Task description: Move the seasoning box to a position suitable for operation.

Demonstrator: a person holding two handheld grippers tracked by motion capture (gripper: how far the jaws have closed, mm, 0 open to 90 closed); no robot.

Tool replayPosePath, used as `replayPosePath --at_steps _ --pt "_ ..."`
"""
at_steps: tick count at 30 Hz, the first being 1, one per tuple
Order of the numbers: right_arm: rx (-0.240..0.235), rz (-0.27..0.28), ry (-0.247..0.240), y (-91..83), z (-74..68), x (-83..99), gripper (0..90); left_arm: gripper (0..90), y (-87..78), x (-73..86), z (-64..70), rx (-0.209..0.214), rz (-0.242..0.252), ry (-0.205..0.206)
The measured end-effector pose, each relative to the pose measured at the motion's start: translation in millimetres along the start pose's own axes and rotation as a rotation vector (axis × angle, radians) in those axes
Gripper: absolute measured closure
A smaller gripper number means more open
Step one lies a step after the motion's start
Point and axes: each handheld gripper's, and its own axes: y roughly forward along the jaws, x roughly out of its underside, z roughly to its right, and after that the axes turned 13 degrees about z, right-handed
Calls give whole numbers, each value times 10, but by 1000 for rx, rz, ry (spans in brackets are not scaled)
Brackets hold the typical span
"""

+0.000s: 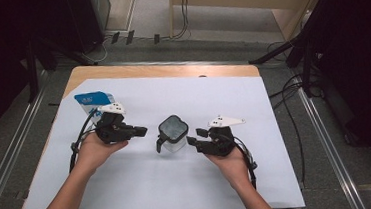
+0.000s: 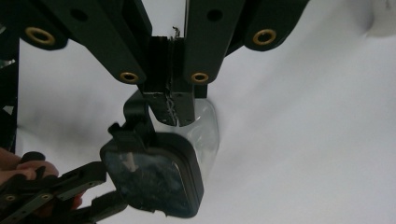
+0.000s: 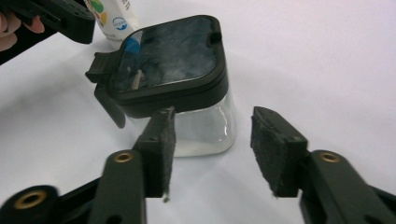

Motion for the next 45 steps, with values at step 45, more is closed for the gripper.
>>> replayPosePath --at_steps 45 --pt "-40 3 24 230 6 66 900 900 348 258 243 52 -32 22"
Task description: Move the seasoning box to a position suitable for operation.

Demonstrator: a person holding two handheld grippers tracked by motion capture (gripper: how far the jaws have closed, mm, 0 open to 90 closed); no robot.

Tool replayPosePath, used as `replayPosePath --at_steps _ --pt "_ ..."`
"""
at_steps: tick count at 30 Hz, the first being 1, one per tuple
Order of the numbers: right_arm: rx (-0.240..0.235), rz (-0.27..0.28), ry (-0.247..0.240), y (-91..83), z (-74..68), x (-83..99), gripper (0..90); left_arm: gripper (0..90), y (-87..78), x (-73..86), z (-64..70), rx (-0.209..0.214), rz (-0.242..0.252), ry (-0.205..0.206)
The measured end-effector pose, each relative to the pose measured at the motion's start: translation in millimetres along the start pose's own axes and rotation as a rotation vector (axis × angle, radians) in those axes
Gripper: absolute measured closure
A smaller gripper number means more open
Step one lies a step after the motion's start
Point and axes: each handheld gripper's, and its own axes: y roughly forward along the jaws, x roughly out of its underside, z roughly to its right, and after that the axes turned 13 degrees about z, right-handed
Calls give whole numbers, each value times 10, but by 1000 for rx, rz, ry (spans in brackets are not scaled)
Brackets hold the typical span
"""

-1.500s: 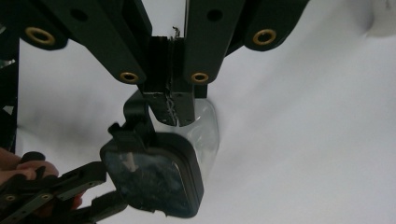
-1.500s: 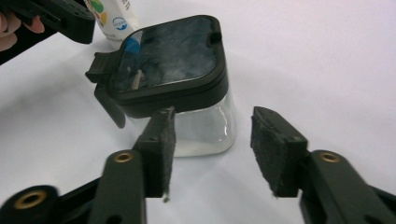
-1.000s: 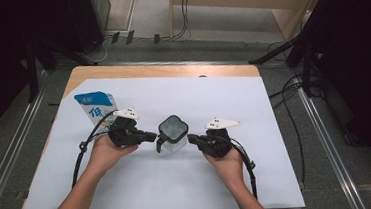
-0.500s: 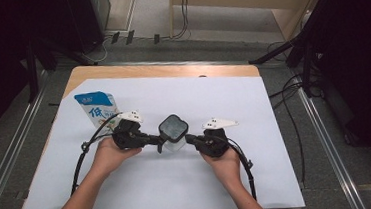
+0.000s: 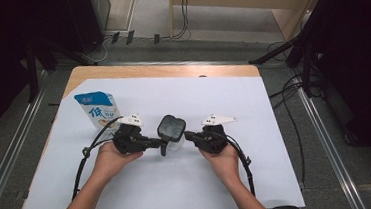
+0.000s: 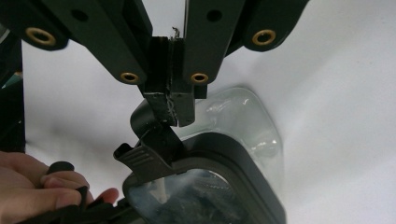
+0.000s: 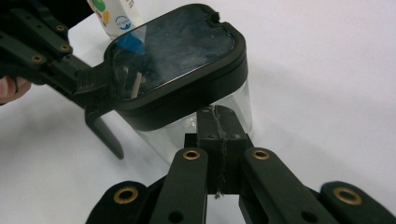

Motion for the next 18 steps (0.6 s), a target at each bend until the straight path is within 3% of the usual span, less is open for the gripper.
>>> replayPosePath --at_steps 18 --pt "26 3 -6 116 36 -60 900 900 174 40 194 -3 -12 7"
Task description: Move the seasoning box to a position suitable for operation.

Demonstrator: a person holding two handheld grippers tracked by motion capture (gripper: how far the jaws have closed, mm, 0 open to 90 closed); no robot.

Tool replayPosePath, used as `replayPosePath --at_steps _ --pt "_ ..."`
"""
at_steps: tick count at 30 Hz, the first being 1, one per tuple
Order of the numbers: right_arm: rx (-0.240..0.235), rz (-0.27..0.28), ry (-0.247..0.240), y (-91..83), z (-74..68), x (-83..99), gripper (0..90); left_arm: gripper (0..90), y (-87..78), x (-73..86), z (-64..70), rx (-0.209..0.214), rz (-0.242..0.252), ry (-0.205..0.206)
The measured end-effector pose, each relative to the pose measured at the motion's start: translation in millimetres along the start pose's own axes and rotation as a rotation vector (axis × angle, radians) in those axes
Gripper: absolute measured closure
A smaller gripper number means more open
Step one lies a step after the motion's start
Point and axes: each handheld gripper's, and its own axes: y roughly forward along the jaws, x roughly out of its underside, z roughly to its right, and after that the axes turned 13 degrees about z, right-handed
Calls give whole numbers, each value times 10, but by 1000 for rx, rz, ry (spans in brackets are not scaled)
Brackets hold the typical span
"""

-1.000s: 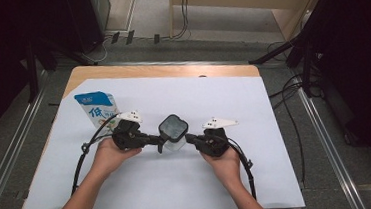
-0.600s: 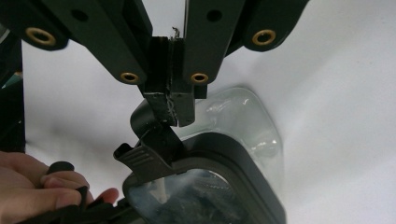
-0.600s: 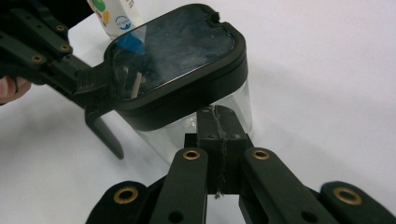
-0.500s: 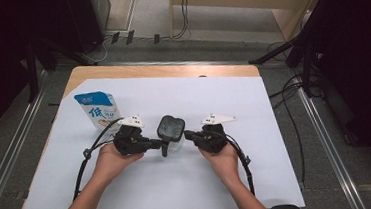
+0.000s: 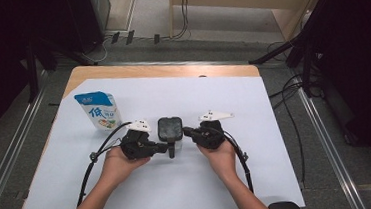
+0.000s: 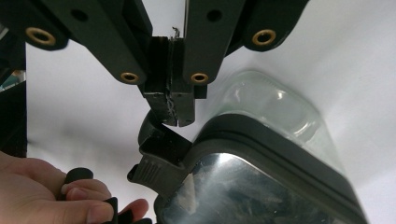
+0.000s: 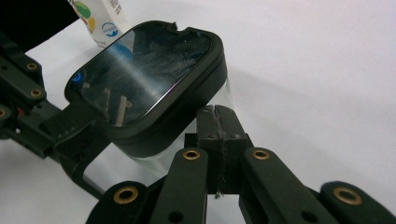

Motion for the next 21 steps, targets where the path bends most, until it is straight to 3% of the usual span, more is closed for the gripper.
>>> replayPosePath --at_steps 8,12,16,21 --pt "6 -1 -22 0 -2 -4 900 900 86 -11 42 24 6 -5" --pt "8 8 -20 -74 -20 -15 900 900 -45 -53 4 32 5 -10" --pt "-3 20 -14 -163 -76 -2 900 900 -183 -88 -42 25 -11 13" --pt "-6 19 -6 -260 -161 41 900 900 -310 -117 -144 29 17 2"
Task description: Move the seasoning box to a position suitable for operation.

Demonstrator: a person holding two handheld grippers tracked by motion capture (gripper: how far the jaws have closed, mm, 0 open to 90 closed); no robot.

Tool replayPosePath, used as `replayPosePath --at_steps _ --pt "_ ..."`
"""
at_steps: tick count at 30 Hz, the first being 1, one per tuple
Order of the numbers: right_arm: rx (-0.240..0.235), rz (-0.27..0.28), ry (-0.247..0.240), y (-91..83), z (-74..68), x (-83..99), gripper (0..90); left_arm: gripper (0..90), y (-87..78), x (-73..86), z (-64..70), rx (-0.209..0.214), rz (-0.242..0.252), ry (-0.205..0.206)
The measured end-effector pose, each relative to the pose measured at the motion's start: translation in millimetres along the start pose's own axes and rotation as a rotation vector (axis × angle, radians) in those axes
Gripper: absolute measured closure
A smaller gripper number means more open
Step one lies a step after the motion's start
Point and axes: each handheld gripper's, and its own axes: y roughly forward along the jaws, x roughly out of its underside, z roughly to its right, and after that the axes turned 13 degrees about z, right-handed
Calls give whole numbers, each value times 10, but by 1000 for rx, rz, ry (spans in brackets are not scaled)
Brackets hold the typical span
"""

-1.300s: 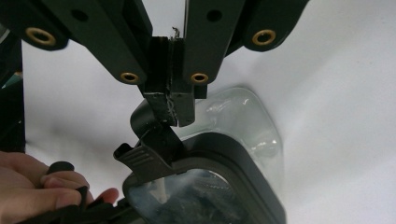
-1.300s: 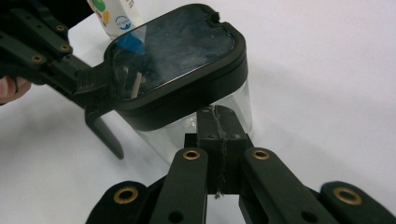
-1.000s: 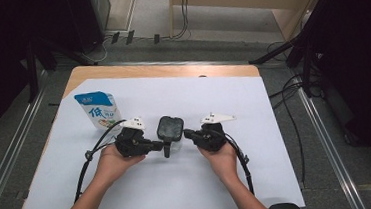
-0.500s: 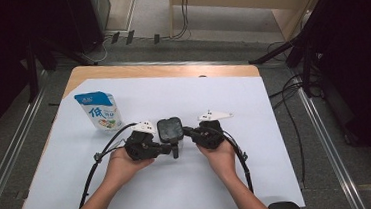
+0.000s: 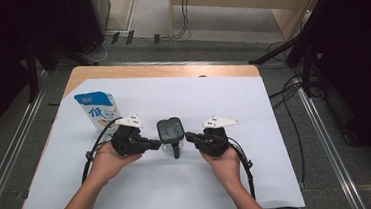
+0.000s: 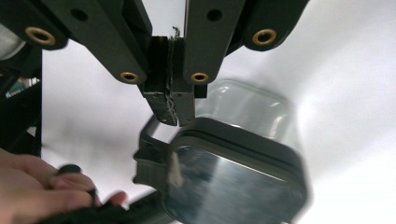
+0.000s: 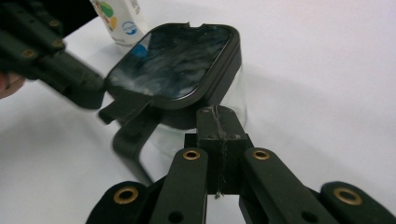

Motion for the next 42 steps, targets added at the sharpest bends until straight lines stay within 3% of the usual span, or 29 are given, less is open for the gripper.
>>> replayPosePath --at_steps 5,13,22,25,29,42 --pt "-13 -6 -11 -97 -110 51 900 900 -87 -29 -93 -2 10 4" --pt "-47 -9 -46 -147 -328 140 900 900 -162 -39 -241 -16 39 -33" --pt "-107 -42 -55 38 -518 233 900 898 -161 -29 -282 -34 29 -32" --pt "-126 -63 -55 176 -582 275 900 900 -160 -30 -294 -38 48 -54" --pt "-126 -76 -61 272 -596 306 900 900 -145 -23 -280 -41 33 -35" --pt "-114 -81 -65 281 -504 294 900 900 -222 5 -297 -53 45 -41"
